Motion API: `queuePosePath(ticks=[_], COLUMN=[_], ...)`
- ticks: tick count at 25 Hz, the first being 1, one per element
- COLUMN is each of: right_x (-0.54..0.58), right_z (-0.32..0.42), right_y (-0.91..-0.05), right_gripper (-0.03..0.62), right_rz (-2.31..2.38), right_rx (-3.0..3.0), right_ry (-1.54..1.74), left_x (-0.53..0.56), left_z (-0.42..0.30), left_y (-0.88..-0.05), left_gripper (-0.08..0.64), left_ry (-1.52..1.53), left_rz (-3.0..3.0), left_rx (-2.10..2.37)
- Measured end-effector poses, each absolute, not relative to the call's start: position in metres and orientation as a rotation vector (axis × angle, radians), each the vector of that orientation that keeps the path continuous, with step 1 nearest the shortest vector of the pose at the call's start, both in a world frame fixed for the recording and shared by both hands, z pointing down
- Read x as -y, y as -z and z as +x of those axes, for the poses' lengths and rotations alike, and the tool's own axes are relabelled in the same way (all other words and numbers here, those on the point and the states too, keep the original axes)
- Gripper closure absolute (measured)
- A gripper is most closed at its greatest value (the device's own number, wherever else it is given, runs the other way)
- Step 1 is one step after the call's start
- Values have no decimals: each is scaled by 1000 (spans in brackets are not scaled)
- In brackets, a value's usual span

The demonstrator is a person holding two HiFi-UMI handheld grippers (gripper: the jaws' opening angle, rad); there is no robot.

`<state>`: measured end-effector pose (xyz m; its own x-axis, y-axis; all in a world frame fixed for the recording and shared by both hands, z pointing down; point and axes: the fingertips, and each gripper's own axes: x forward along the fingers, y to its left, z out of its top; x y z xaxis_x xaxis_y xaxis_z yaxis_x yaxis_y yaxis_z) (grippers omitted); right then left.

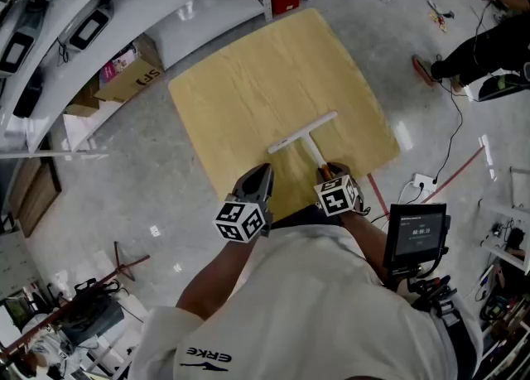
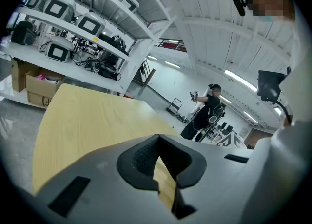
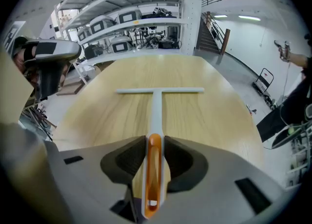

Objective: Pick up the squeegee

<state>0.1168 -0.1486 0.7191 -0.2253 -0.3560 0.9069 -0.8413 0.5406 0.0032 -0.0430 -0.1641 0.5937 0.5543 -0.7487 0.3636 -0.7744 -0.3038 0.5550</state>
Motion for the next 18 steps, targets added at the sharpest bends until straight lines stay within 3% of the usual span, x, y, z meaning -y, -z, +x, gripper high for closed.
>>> queuePosePath(ticks=[16,18], right_x=[179,179], right_z=[101,101], right_y=[-708,-709], right_gripper=[471,503], right_rz=[1011,1016], right_rx=[1842,1838], right_ry=[-521,-515], left_x=[155,154], left_z=[-50,-51], left_y=[-588,-587], left_gripper=[557,557], left_ry=[-41,-40], left_rz=[2056,2056], left_rx=[1246,1249])
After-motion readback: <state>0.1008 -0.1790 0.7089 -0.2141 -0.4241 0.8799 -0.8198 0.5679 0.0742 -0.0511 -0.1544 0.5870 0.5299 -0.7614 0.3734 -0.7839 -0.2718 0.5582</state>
